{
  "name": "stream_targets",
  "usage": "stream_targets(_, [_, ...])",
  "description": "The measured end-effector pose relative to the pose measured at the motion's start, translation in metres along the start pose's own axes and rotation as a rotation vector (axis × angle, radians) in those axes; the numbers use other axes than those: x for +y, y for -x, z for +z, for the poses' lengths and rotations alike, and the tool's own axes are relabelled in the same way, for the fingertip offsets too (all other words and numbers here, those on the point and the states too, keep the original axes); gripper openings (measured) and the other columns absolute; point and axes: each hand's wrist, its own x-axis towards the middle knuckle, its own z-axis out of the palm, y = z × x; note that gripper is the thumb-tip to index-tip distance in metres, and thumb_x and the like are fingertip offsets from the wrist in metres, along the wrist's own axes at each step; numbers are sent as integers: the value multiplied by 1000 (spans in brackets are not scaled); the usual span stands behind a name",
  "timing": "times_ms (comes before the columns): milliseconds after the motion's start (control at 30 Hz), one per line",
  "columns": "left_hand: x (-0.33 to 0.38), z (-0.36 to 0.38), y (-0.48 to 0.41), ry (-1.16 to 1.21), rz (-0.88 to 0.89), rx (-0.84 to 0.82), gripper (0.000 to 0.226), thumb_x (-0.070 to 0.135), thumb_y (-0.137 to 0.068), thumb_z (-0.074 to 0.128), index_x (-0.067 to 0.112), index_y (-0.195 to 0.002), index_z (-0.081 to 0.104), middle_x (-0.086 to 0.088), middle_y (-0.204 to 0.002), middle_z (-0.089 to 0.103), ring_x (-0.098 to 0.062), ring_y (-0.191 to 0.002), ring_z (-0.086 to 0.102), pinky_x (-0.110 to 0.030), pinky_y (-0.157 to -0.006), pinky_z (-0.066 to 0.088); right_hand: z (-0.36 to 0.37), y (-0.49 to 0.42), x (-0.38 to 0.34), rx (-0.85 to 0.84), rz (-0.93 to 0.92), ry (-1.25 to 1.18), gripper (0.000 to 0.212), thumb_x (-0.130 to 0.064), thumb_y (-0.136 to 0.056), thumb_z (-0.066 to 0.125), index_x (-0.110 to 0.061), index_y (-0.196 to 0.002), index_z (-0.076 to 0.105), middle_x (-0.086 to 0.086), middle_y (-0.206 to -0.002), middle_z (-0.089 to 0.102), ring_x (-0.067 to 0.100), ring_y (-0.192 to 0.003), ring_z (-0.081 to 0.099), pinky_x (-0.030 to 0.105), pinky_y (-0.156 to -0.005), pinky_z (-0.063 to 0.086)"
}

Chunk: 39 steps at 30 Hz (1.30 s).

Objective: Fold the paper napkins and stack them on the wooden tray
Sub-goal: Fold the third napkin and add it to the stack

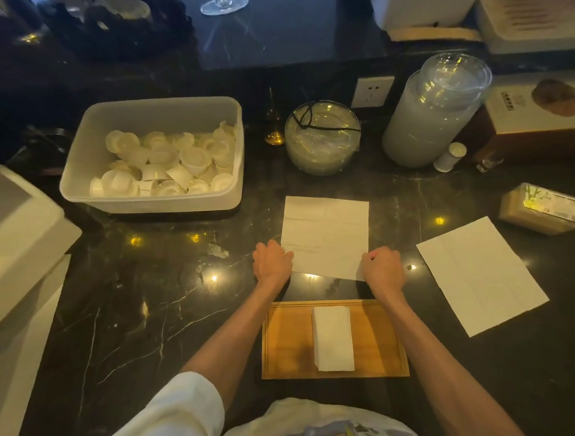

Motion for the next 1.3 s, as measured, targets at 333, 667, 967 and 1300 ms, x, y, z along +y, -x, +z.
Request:
stream_targets(333, [20,-89,37,974,297,-441,11,19,-97,50,10,-102,53,-9,-105,55,-24,-99,58,-30,-82,52,-33,22,4,-201,-164,-374,15,-23,-97,60,-23,-82,58,2,-87,65,12,-75,60,23,-62,48])
stream_targets(667, [1,-211,87,1190,347,-1133,57,24,-68,76,6,-118,53,-16,-117,56,-34,-108,56,-33,-70,63,-97,95,-61,-639,-452,-827,37,-59,-90,66,-36,-118,71,-6,-116,76,18,-106,74,27,-72,62])
stream_targets(967, [-42,-175,103,1763,169,-838,57,55,-96,53,14,-133,66,-16,-135,64,-38,-121,64,-54,-99,51,-98,143,-51,-445,-488,-1058,27,-49,-85,72,-28,-101,73,5,-103,77,27,-95,76,40,-76,64])
stream_targets(1300, [-39,-134,137,1175,169,-536,44,36,-95,68,15,-133,60,-11,-119,75,-29,-111,73,-43,-83,62,-93,142,9,-223,-384,-1048,7,-32,-94,69,-38,-93,70,-3,-98,78,20,-94,77,36,-72,64])
